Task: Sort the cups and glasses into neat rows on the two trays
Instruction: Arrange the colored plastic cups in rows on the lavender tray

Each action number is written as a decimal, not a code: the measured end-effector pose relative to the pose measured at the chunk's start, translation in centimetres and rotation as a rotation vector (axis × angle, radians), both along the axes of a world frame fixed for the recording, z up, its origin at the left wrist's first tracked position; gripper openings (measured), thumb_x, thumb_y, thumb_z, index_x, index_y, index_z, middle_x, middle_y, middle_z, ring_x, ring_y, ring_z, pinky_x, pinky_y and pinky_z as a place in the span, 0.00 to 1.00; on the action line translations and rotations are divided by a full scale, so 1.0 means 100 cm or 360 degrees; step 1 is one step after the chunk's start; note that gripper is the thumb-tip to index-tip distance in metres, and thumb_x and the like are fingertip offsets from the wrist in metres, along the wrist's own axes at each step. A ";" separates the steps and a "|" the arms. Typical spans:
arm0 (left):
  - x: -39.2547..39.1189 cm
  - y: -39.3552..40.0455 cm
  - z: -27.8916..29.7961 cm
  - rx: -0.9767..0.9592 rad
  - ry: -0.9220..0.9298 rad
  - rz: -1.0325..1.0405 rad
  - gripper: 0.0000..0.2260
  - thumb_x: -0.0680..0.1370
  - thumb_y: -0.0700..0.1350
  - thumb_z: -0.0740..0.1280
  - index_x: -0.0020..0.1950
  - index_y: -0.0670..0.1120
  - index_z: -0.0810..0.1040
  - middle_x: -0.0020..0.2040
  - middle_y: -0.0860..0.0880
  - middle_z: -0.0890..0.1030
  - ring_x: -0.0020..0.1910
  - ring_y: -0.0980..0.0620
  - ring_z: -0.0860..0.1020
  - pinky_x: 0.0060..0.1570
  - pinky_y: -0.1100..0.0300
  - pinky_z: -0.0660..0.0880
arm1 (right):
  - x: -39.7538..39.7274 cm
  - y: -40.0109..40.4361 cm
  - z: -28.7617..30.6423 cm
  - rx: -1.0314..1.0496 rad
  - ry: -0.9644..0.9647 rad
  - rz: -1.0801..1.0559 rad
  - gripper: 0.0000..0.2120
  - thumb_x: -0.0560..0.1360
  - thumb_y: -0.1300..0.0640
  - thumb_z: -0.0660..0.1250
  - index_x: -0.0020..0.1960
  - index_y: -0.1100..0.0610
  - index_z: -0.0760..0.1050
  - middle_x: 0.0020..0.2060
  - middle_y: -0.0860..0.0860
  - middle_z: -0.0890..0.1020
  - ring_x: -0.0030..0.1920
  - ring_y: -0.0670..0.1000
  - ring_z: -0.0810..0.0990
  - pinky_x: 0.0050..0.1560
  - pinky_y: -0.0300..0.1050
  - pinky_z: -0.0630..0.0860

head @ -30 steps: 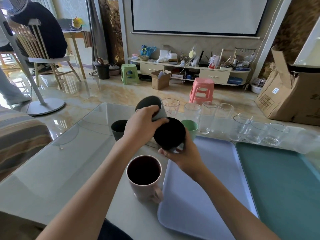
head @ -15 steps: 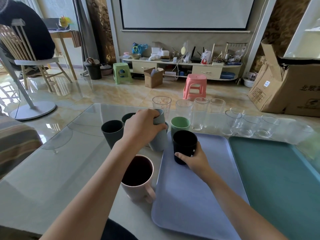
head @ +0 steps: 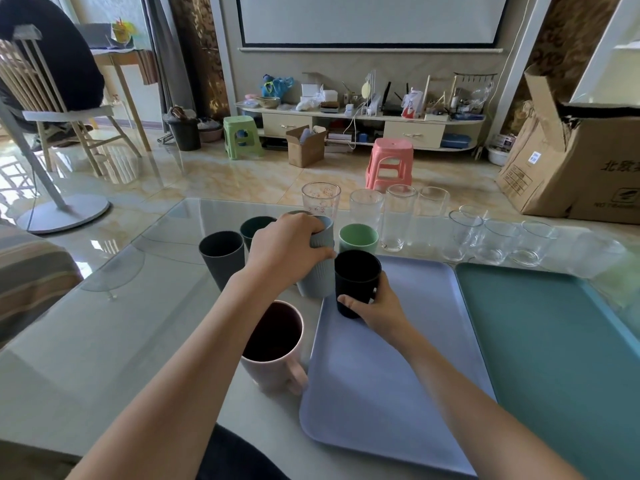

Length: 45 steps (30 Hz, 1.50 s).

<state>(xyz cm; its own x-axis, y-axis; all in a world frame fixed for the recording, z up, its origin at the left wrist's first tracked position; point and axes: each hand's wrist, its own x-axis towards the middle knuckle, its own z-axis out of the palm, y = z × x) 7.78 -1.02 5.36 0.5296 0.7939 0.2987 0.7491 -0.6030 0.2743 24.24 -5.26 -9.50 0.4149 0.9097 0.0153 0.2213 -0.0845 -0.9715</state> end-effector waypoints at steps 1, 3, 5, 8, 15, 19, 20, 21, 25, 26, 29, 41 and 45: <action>0.000 0.000 -0.001 -0.0006 0.0009 -0.0017 0.20 0.73 0.55 0.68 0.29 0.51 0.62 0.32 0.55 0.68 0.37 0.48 0.71 0.27 0.60 0.57 | -0.001 0.000 -0.001 0.0007 -0.0007 -0.0005 0.29 0.67 0.58 0.76 0.62 0.49 0.64 0.53 0.47 0.75 0.57 0.50 0.75 0.53 0.45 0.77; 0.001 0.000 -0.003 -0.0005 0.0024 -0.0043 0.16 0.73 0.55 0.69 0.32 0.51 0.65 0.34 0.53 0.71 0.39 0.47 0.73 0.27 0.60 0.58 | -0.002 0.000 -0.001 0.0025 -0.0016 -0.0017 0.28 0.68 0.58 0.76 0.60 0.48 0.64 0.52 0.45 0.75 0.55 0.48 0.75 0.50 0.42 0.76; 0.001 0.001 -0.004 0.0006 0.0035 -0.0061 0.13 0.73 0.55 0.69 0.36 0.50 0.69 0.38 0.51 0.74 0.41 0.47 0.74 0.28 0.59 0.60 | -0.004 0.000 0.000 0.0032 -0.0032 -0.0026 0.27 0.68 0.58 0.75 0.59 0.48 0.63 0.51 0.45 0.75 0.54 0.47 0.75 0.49 0.40 0.74; 0.001 0.000 -0.004 0.0002 0.0038 -0.0080 0.12 0.73 0.55 0.68 0.38 0.50 0.71 0.39 0.51 0.74 0.41 0.48 0.73 0.29 0.60 0.60 | -0.004 -0.001 0.002 0.0001 -0.0060 -0.0005 0.30 0.68 0.58 0.75 0.63 0.52 0.63 0.53 0.46 0.74 0.57 0.50 0.75 0.50 0.41 0.73; 0.002 -0.005 0.000 0.0029 0.0032 -0.0105 0.11 0.73 0.55 0.68 0.38 0.53 0.70 0.38 0.53 0.73 0.41 0.50 0.70 0.29 0.59 0.59 | -0.006 -0.034 0.011 0.0104 -0.0540 -0.0217 0.47 0.68 0.59 0.73 0.76 0.50 0.46 0.73 0.52 0.59 0.73 0.52 0.56 0.71 0.49 0.59; 0.008 -0.013 0.001 -0.0018 0.0031 -0.0148 0.12 0.72 0.56 0.69 0.35 0.53 0.69 0.36 0.53 0.73 0.39 0.49 0.71 0.30 0.59 0.61 | -0.027 -0.058 0.028 0.0422 -0.0592 -0.0191 0.41 0.70 0.62 0.71 0.73 0.43 0.52 0.68 0.47 0.66 0.67 0.45 0.63 0.66 0.36 0.64; 0.010 -0.015 -0.001 -0.0058 0.0028 -0.0175 0.14 0.72 0.56 0.69 0.33 0.53 0.68 0.34 0.54 0.72 0.38 0.49 0.72 0.30 0.59 0.62 | -0.031 -0.062 0.033 0.0455 -0.0493 -0.0120 0.38 0.70 0.65 0.69 0.71 0.43 0.56 0.65 0.47 0.68 0.64 0.42 0.66 0.62 0.32 0.67; 0.012 -0.018 -0.002 -0.0092 0.0030 -0.0208 0.15 0.72 0.56 0.69 0.31 0.54 0.67 0.33 0.55 0.72 0.37 0.50 0.72 0.30 0.59 0.63 | -0.034 -0.063 0.037 0.0441 -0.0363 -0.0021 0.36 0.70 0.67 0.68 0.70 0.43 0.58 0.63 0.47 0.70 0.61 0.38 0.68 0.58 0.28 0.69; 0.022 -0.030 -0.013 -0.0158 0.0125 -0.0353 0.20 0.72 0.55 0.69 0.27 0.50 0.63 0.29 0.53 0.69 0.29 0.53 0.67 0.27 0.60 0.61 | -0.040 -0.067 0.044 0.0357 -0.0088 0.0167 0.33 0.69 0.59 0.72 0.68 0.45 0.61 0.60 0.45 0.72 0.57 0.37 0.74 0.54 0.36 0.77; 0.024 -0.031 -0.016 -0.0222 0.0139 -0.0407 0.20 0.72 0.54 0.70 0.28 0.49 0.64 0.28 0.51 0.70 0.28 0.51 0.67 0.27 0.60 0.62 | -0.040 -0.069 0.045 0.0384 -0.0038 0.0146 0.30 0.70 0.62 0.72 0.65 0.48 0.63 0.56 0.45 0.74 0.52 0.35 0.77 0.48 0.33 0.78; 0.023 -0.029 -0.017 -0.0474 0.0139 -0.0546 0.11 0.72 0.51 0.71 0.35 0.45 0.80 0.33 0.49 0.79 0.34 0.48 0.76 0.36 0.54 0.73 | -0.035 -0.070 0.039 0.0331 0.0061 0.0111 0.26 0.70 0.69 0.72 0.60 0.51 0.64 0.48 0.46 0.76 0.42 0.36 0.79 0.33 0.29 0.75; -0.012 0.041 -0.040 -0.0405 0.0101 -0.0047 0.17 0.73 0.43 0.71 0.61 0.49 0.77 0.60 0.47 0.78 0.52 0.48 0.77 0.55 0.48 0.76 | -0.033 -0.069 0.001 0.0074 -0.0034 0.0136 0.34 0.65 0.63 0.76 0.64 0.47 0.63 0.57 0.41 0.75 0.58 0.42 0.75 0.54 0.38 0.78; -0.003 0.049 -0.048 -0.0249 0.0240 -0.0049 0.25 0.74 0.43 0.69 0.70 0.52 0.69 0.71 0.48 0.68 0.66 0.45 0.71 0.62 0.43 0.70 | -0.032 -0.070 -0.004 0.0085 -0.0011 0.0141 0.33 0.66 0.64 0.75 0.64 0.49 0.63 0.56 0.40 0.76 0.57 0.41 0.76 0.55 0.38 0.78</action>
<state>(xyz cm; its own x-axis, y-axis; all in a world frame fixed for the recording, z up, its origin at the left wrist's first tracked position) 7.47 3.87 0.57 0.5837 0.8071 0.0888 0.7707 -0.5851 0.2525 21.08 -12.30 -9.94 0.3325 0.9407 0.0676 0.2321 -0.0121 -0.9726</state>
